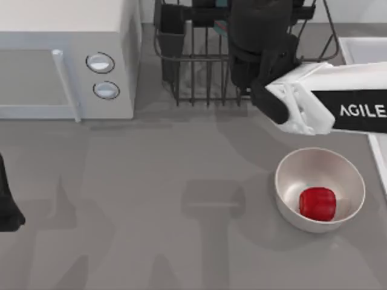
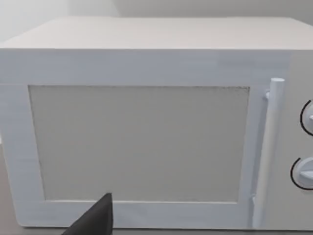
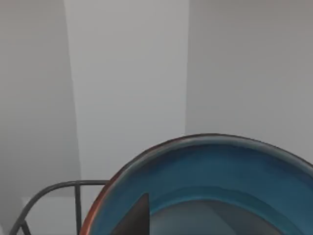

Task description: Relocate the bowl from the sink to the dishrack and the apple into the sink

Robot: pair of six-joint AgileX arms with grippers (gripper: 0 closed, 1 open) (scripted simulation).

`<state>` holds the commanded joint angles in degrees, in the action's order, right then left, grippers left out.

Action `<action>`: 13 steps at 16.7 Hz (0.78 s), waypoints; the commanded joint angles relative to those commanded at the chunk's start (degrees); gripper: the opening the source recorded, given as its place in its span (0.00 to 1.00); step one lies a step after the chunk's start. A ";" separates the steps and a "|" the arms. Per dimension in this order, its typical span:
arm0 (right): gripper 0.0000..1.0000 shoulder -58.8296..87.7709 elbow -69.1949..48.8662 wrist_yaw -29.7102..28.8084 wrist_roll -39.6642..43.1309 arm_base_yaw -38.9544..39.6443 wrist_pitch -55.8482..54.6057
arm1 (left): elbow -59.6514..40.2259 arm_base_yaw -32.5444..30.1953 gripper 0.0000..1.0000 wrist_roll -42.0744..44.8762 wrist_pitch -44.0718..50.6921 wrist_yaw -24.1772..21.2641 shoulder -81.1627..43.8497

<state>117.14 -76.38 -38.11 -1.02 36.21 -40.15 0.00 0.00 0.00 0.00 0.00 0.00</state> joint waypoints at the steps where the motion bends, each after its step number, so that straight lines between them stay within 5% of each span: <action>1: 1.00 0.00 0.00 0.00 0.00 0.00 0.00 | 0.00 0.00 1.00 0.00 0.00 0.00 0.00; 9: 1.00 -0.03 0.00 0.01 0.00 0.15 0.01 | 0.00 0.00 1.00 0.00 0.00 0.00 0.00; 13: 1.00 -6.01 5.63 4.56 0.00 -2.35 1.16 | 0.00 0.00 1.00 0.00 0.00 0.00 0.00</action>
<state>111.13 -70.75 -33.55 -1.02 33.86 -38.99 0.00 0.00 0.00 0.00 0.00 0.00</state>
